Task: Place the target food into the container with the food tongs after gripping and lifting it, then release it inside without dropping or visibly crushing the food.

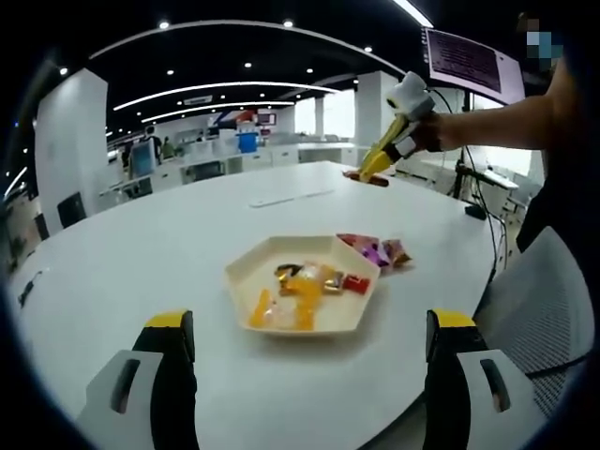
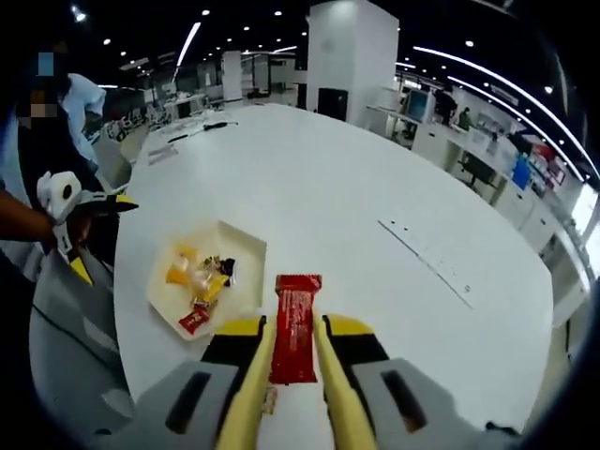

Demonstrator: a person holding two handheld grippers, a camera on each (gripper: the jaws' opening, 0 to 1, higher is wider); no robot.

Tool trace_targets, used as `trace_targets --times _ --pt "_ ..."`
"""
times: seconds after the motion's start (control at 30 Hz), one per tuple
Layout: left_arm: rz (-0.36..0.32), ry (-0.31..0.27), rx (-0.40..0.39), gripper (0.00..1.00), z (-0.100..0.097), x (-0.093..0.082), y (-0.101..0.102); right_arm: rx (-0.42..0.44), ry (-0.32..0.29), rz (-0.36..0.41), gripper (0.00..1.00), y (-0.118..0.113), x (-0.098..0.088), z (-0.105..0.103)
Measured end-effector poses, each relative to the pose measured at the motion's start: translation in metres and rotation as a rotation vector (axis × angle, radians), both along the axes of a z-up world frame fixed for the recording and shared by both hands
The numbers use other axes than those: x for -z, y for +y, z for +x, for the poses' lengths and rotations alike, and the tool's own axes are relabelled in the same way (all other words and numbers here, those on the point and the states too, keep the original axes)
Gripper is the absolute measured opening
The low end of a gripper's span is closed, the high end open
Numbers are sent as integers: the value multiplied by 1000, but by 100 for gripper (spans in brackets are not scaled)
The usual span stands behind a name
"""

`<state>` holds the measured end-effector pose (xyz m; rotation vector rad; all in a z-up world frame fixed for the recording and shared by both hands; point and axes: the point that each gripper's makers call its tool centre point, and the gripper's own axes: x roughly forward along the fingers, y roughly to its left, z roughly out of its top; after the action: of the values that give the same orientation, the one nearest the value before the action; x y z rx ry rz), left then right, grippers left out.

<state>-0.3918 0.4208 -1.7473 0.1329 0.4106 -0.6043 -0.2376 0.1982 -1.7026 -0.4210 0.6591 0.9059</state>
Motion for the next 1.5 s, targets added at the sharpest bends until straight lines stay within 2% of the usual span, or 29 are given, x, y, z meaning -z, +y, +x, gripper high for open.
trace_targets --times 0.27,0.8,1.23,1.5 --pt "-3 -6 -6 100 0 -2 1 -78 -7 6 23 45 -6 -5" --pt "-3 -10 -10 100 1 -2 1 -197 -21 4 23 113 -10 -10" --pt "-6 -13 -17 100 2 -4 2 -231 -29 -1 24 127 -16 -7" --pt "-11 -16 -23 100 2 -4 4 -237 -22 5 25 130 -10 -7"
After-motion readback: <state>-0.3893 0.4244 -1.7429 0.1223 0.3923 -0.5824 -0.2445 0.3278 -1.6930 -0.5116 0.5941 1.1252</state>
